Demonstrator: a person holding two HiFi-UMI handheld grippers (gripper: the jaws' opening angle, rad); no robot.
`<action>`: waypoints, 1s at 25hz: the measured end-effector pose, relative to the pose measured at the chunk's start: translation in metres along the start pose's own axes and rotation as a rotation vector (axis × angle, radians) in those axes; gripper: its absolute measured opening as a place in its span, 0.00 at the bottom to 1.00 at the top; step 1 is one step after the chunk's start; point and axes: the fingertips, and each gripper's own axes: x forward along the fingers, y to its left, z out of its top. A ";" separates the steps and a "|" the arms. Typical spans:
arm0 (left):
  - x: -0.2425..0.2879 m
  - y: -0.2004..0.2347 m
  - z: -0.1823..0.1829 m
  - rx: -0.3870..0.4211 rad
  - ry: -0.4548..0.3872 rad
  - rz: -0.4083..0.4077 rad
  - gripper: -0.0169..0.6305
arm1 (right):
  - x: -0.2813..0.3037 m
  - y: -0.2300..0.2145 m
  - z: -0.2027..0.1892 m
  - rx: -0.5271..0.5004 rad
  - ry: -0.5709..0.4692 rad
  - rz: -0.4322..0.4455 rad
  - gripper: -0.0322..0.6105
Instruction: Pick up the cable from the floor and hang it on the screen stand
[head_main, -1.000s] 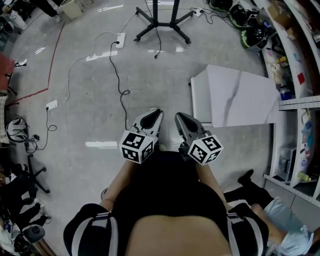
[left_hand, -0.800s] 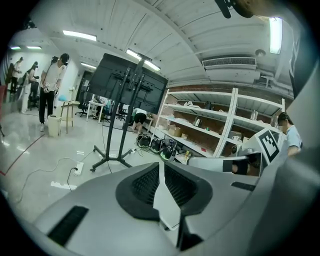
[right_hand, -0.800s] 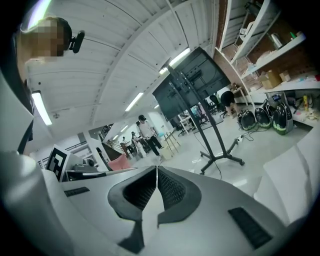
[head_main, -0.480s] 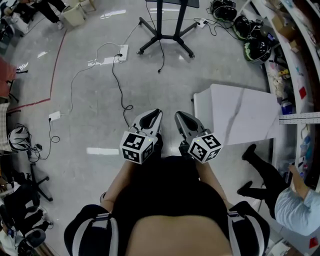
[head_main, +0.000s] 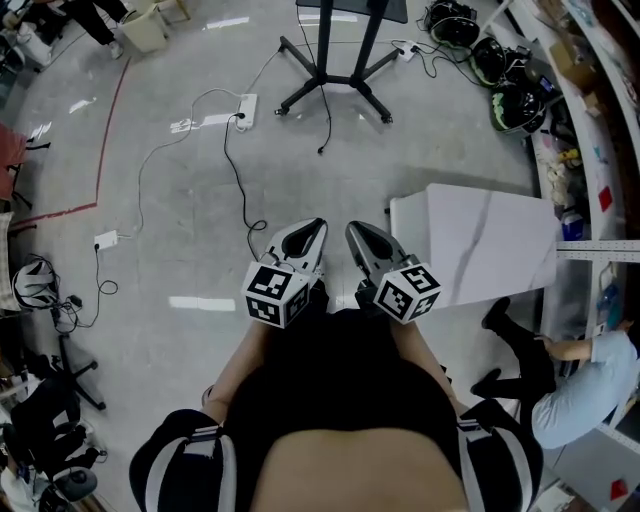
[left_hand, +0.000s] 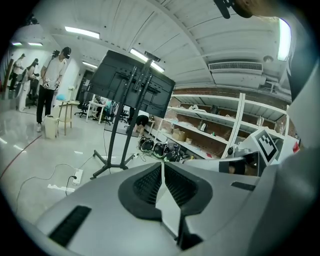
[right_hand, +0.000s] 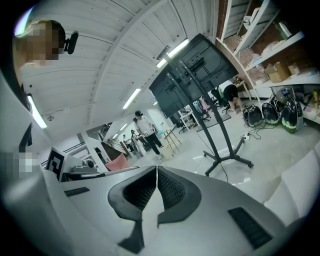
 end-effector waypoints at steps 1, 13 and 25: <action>0.003 0.004 0.001 -0.007 0.001 -0.009 0.06 | 0.005 -0.001 0.001 0.000 0.002 -0.001 0.09; 0.021 0.025 0.006 -0.020 0.028 -0.062 0.06 | 0.021 -0.022 0.012 0.074 -0.051 -0.078 0.09; 0.053 0.061 0.030 -0.092 -0.009 -0.003 0.06 | 0.058 -0.050 0.042 0.058 -0.045 -0.047 0.09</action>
